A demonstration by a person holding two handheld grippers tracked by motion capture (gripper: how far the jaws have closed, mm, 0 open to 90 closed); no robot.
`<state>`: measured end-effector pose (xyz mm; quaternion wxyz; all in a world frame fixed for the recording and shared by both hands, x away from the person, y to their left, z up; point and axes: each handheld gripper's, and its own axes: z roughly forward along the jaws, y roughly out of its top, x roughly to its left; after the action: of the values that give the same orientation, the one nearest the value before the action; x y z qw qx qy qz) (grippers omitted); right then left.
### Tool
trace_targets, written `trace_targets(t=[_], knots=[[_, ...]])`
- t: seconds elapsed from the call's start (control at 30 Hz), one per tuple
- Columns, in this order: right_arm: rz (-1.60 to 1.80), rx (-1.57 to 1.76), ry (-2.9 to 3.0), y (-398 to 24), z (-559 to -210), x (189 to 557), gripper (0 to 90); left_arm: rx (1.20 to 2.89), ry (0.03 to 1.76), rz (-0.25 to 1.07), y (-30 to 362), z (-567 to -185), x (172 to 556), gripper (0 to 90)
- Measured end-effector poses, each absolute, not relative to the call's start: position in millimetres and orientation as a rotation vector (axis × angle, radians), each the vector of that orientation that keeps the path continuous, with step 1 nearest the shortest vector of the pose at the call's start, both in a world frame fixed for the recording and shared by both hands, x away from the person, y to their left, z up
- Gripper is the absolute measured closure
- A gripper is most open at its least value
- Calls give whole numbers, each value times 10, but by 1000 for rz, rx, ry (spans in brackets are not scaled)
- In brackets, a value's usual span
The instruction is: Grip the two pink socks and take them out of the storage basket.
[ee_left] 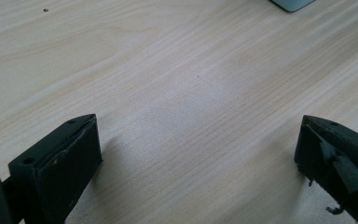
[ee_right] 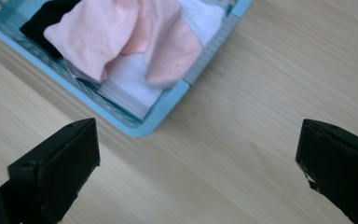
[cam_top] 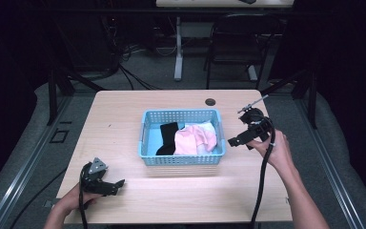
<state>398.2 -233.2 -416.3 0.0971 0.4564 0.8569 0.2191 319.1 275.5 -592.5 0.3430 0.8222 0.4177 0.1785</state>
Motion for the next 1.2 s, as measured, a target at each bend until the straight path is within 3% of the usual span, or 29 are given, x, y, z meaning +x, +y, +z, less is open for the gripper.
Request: trace_targets(t=[0.6,1.2], knots=[[633,1230,2686,-1687,-4296,4418,0,2138,1085,464,2755,-5925,3191,2],[462,1218,2777,-1266,-4617,4779,204,2137,1086,463,2755,-5925,3191,2]])
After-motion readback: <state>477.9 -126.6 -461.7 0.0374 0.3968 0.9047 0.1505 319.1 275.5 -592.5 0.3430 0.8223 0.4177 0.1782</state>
